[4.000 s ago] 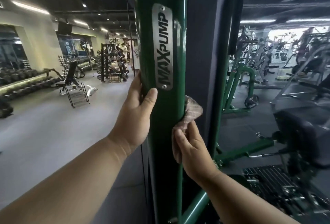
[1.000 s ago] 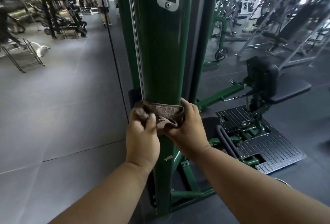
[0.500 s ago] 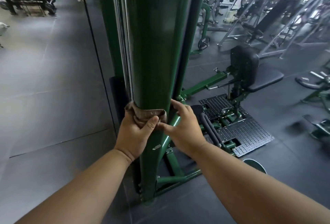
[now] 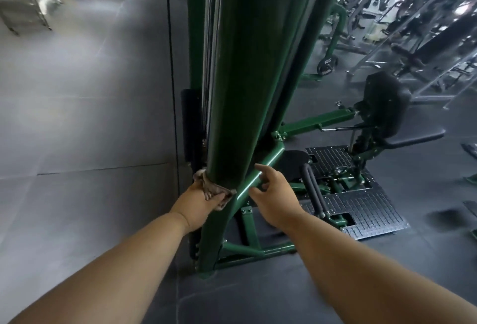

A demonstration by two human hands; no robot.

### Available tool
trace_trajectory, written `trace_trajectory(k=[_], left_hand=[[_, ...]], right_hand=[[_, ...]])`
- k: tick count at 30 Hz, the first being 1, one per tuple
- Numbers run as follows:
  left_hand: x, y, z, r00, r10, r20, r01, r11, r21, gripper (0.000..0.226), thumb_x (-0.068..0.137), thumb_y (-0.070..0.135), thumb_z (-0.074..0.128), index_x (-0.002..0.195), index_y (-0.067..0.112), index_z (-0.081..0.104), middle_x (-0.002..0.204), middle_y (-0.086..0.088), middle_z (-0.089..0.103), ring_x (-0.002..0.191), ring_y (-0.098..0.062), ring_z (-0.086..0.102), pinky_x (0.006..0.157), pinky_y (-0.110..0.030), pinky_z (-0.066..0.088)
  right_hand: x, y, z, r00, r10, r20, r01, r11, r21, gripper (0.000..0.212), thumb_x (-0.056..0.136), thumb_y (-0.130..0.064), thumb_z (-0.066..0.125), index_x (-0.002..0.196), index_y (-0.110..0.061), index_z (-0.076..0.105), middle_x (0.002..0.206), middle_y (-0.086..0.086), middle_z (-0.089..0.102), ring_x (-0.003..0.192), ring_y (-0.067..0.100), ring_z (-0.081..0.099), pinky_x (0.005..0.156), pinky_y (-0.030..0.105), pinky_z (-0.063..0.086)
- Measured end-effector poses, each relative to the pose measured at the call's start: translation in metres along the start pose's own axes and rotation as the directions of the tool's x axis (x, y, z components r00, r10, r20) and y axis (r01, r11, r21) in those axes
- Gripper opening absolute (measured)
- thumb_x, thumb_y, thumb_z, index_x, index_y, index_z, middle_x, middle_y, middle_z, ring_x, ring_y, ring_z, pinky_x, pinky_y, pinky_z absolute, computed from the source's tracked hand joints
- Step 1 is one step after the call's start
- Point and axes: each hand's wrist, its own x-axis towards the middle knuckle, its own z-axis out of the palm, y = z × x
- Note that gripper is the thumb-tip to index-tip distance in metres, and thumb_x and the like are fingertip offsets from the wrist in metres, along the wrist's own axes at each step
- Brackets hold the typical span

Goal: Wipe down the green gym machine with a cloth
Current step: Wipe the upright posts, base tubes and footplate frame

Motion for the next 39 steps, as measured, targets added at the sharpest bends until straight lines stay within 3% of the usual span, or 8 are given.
trace_trajectory(k=[6,12,21,25,28,30,35,39], left_hand=[[-0.008,0.055,-0.013,0.962,0.025,-0.272,-0.045,0.997,-0.069,0.036,0.093,0.055,0.072,0.122,0.033,0.068,0.105,0.022,0.073,0.096,0.009,0.067,0.09,-0.015,0.052],[-0.014,0.085,-0.001,0.938,-0.01,-0.347,-0.06,0.98,-0.189,0.02,0.086,0.026,0.087,0.091,0.034,0.07,0.071,0.039,0.067,0.073,0.024,0.062,0.064,0.002,0.044],[-0.012,0.034,0.043,0.877,-0.374,-0.301,0.395,0.919,0.009,0.035,0.092,0.049,0.076,0.101,0.015,0.074,0.084,0.007,0.068,0.094,-0.023,0.07,0.076,-0.028,0.045],[-0.023,0.067,0.046,0.827,-0.5,-0.257,0.38,0.834,-0.4,0.045,0.094,0.051,0.063,0.114,0.011,0.066,0.109,-0.006,0.073,0.097,-0.024,0.069,0.086,-0.036,0.053],[-0.044,0.093,0.042,0.903,-0.427,-0.041,0.233,0.569,-0.789,0.032,0.101,0.032,0.045,0.09,0.013,0.069,0.09,-0.011,0.071,0.08,-0.021,0.067,0.08,-0.036,0.053],[-0.058,0.105,0.044,0.943,-0.33,0.032,0.204,0.5,-0.842,0.042,0.107,0.023,0.034,0.093,0.017,0.073,0.094,-0.013,0.064,0.086,-0.021,0.059,0.082,-0.036,0.048],[-0.072,0.112,0.036,0.879,-0.467,-0.099,0.241,0.613,-0.753,0.036,0.107,0.031,0.038,0.095,0.022,0.071,0.084,0.005,0.078,0.09,-0.015,0.069,0.079,-0.03,0.051],[-0.067,0.097,0.009,0.83,-0.419,-0.368,0.206,0.843,-0.497,0.02,0.102,0.039,0.052,0.112,0.03,0.067,0.116,0.004,0.067,0.12,-0.023,0.06,0.102,-0.039,0.045]], right_hand=[[0.004,0.009,-0.005,0.993,-0.047,0.109,0.04,0.997,0.065,0.055,0.095,-0.036,0.065,0.147,-0.044,0.047,0.126,-0.012,0.057,0.074,0.01,0.068,0.057,0.026,0.055],[0.008,0.017,0.002,0.976,-0.099,0.196,0.066,0.983,0.169,0.047,0.096,-0.036,0.065,0.14,-0.045,0.052,0.119,-0.017,0.063,0.074,0.01,0.069,0.069,0.034,0.06],[0.001,0.039,0.024,0.936,0.052,0.347,-0.124,0.974,0.19,0.024,0.104,-0.032,0.059,0.127,-0.029,0.06,0.09,-0.004,0.07,0.064,0.009,0.067,0.052,0.024,0.049],[-0.001,0.03,0.033,0.88,0.13,0.457,-0.363,0.804,0.471,0.029,0.105,-0.041,0.053,0.115,-0.024,0.074,0.106,0.002,0.079,0.099,0.025,0.076,0.082,0.038,0.056],[-0.008,0.02,0.032,0.853,0.142,0.501,-0.473,0.615,0.631,0.035,0.107,-0.041,0.05,0.112,-0.018,0.077,0.106,0.006,0.08,0.099,0.026,0.077,0.086,0.039,0.053],[-0.013,0.015,0.034,0.856,0.103,0.506,-0.47,0.561,0.681,0.033,0.108,-0.036,0.052,0.117,-0.015,0.075,0.108,0.009,0.079,0.099,0.025,0.076,0.088,0.041,0.059],[-0.015,0.011,0.032,0.935,0.162,0.315,-0.348,0.586,0.731,0.018,0.107,-0.014,0.053,0.118,-0.01,0.067,0.102,0.011,0.08,0.091,0.025,0.078,0.074,0.037,0.064],[-0.001,0.005,0.011,0.99,0.139,0.036,-0.118,0.639,0.76,0.012,0.105,-0.029,0.056,0.106,-0.027,0.068,0.105,0.009,0.079,0.099,0.033,0.076,0.086,0.051,0.063]])
